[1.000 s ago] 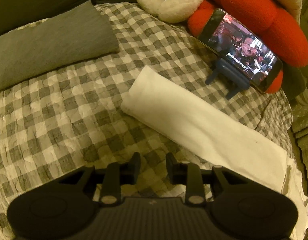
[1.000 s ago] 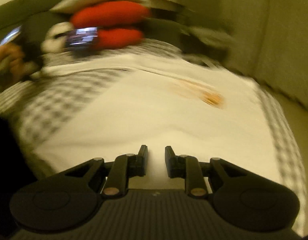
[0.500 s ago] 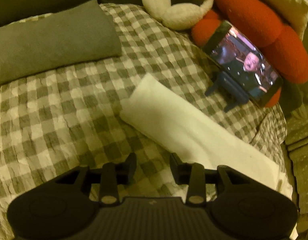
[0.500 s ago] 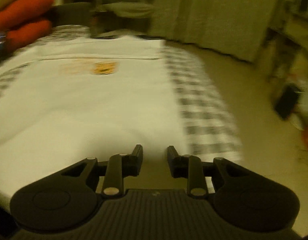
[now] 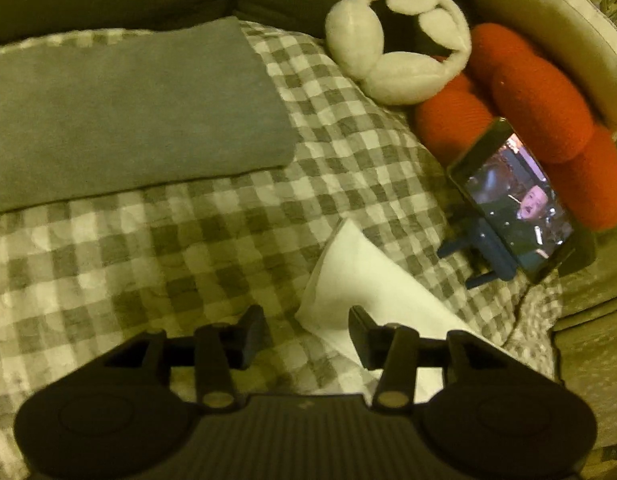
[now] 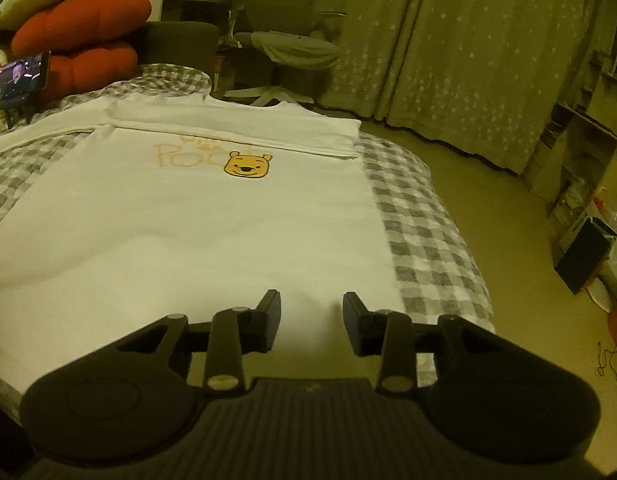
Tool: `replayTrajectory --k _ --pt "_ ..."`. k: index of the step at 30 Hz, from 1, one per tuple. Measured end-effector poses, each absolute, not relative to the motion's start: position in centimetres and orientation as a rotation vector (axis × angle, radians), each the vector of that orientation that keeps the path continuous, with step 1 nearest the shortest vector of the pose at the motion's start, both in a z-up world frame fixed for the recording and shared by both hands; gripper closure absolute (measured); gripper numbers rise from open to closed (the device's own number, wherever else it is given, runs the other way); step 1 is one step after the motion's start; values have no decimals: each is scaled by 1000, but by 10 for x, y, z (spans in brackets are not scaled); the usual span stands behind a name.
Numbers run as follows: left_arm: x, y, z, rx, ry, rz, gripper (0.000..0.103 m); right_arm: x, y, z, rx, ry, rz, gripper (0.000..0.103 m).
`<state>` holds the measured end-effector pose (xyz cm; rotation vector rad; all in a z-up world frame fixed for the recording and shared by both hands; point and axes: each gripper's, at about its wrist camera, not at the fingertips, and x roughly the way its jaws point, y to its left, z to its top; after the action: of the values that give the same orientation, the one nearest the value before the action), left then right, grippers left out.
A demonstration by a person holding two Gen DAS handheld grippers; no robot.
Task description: Fold clothes
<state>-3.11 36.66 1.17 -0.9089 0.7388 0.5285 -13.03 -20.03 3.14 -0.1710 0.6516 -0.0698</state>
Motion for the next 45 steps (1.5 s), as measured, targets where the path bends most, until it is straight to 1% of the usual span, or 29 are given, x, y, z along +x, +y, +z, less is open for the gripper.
replayTrajectory --k 2,4,5,7,9,10,11,12,13,15,26,32,38,43,45 --pt "-23 365 12 -854 753 519 52 -128 -198 34 -156 627 -64 64" --pt "-14 358 14 -741 783 521 53 -127 -195 37 -143 607 -48 64" --pt "-10 353 16 -691 793 529 56 -127 -193 38 -138 601 -39 64" --pt "-1 344 16 -598 815 552 59 -125 -188 37 -143 601 -25 64" --pt "7 335 15 -502 837 575 70 -123 -184 35 -153 604 -15 64" --pt "10 332 14 -459 845 584 72 -122 -183 35 -152 602 -11 64" --pt "13 328 14 -417 852 593 78 -122 -182 35 -150 601 -7 64" --pt "14 327 14 -396 853 593 89 -122 -181 36 -148 598 -5 64" --pt "14 327 15 -398 852 588 92 -122 -181 36 -146 596 -3 64" --pt "14 329 16 -401 851 578 95 -121 -180 36 -142 596 -5 64" --pt "13 321 21 -346 824 631 97 -120 -181 36 -111 603 10 64" --pt "9 314 33 -332 782 653 97 -120 -177 36 -112 603 18 64" --pt "1 291 68 -331 680 605 97 -118 -173 35 -104 607 33 64" --pt "2 246 111 -325 578 487 97 -114 -171 36 -53 612 61 64" --pt "5 203 126 -277 548 403 97 -111 -170 37 -23 616 65 64"
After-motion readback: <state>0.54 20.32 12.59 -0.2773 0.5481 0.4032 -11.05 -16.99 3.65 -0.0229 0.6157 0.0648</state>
